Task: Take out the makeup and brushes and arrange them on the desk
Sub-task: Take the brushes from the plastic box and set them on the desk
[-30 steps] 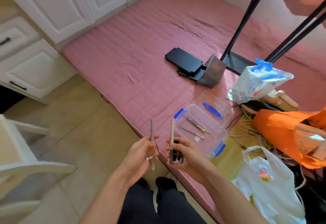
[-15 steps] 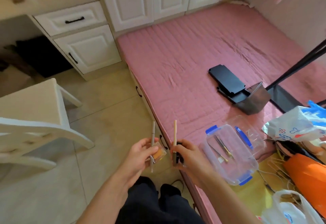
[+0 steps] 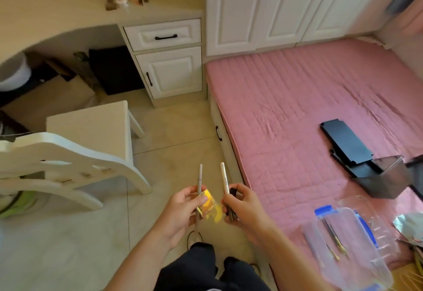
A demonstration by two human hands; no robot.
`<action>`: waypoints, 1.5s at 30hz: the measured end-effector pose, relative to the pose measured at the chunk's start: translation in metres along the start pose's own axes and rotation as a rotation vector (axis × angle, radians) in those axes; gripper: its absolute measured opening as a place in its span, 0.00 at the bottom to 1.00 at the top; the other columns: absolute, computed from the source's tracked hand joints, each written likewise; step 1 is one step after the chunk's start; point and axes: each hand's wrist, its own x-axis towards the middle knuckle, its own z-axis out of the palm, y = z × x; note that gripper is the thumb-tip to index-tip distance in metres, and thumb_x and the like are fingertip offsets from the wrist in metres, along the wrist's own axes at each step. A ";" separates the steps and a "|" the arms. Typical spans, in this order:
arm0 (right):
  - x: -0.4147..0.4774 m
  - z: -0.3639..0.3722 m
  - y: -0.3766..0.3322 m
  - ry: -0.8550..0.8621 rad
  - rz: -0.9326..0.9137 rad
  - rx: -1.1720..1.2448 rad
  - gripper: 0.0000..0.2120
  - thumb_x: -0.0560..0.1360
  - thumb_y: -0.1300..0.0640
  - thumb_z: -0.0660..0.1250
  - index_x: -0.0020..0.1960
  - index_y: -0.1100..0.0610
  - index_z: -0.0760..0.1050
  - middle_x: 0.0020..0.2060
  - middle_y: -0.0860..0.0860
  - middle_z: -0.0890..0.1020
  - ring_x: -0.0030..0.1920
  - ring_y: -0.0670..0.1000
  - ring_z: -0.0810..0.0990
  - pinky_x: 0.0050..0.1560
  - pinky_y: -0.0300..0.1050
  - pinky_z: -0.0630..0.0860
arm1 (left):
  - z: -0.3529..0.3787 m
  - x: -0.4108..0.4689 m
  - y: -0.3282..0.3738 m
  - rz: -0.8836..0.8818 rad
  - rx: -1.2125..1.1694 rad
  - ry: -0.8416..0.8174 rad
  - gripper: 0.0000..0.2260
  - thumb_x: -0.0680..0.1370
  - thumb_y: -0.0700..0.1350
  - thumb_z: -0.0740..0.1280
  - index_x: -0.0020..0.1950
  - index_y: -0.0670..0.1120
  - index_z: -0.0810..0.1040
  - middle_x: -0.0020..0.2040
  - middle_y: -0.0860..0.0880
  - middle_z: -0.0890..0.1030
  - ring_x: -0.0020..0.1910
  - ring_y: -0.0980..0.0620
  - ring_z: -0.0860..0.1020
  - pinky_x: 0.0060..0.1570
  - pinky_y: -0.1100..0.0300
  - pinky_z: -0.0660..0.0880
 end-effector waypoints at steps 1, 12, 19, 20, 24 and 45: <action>0.005 0.009 -0.002 -0.006 0.000 -0.007 0.06 0.73 0.63 0.65 0.49 0.57 0.76 0.33 0.53 0.76 0.30 0.47 0.75 0.33 0.41 0.74 | -0.008 0.002 0.005 0.003 -0.003 0.006 0.09 0.77 0.39 0.68 0.56 0.48 0.79 0.49 0.45 0.84 0.45 0.49 0.82 0.50 0.50 0.77; 0.058 0.057 -0.040 -0.014 0.086 0.107 0.13 0.71 0.66 0.71 0.54 0.61 0.74 0.37 0.56 0.82 0.37 0.53 0.81 0.33 0.45 0.75 | -0.065 0.044 0.050 -0.002 -0.098 0.060 0.10 0.76 0.37 0.68 0.57 0.44 0.79 0.45 0.46 0.83 0.39 0.50 0.79 0.44 0.54 0.75; 0.116 0.060 -0.090 0.009 0.076 0.064 0.10 0.74 0.68 0.68 0.53 0.60 0.75 0.38 0.57 0.79 0.36 0.52 0.78 0.35 0.44 0.76 | -0.070 0.098 0.090 -0.007 -0.158 0.113 0.10 0.75 0.38 0.70 0.55 0.45 0.81 0.48 0.45 0.84 0.44 0.48 0.82 0.43 0.55 0.78; 0.125 0.060 -0.099 0.009 0.069 0.049 0.09 0.74 0.67 0.68 0.53 0.59 0.75 0.38 0.57 0.79 0.36 0.52 0.78 0.36 0.45 0.76 | -0.070 0.107 0.099 -0.002 -0.168 0.121 0.10 0.74 0.39 0.71 0.55 0.46 0.81 0.49 0.45 0.85 0.44 0.48 0.82 0.43 0.54 0.78; 0.170 0.059 -0.141 0.001 0.032 -0.063 0.08 0.74 0.66 0.68 0.52 0.57 0.75 0.37 0.55 0.80 0.34 0.51 0.79 0.38 0.46 0.78 | -0.065 0.147 0.138 0.013 -0.211 0.171 0.12 0.73 0.40 0.73 0.55 0.46 0.81 0.49 0.45 0.85 0.47 0.46 0.84 0.40 0.57 0.79; 0.362 0.091 -0.327 -0.132 0.058 -0.185 0.08 0.74 0.67 0.68 0.52 0.61 0.75 0.39 0.56 0.78 0.34 0.50 0.79 0.39 0.47 0.81 | -0.069 0.314 0.313 0.064 -0.313 0.322 0.13 0.69 0.39 0.76 0.53 0.41 0.81 0.47 0.42 0.85 0.46 0.44 0.84 0.39 0.56 0.80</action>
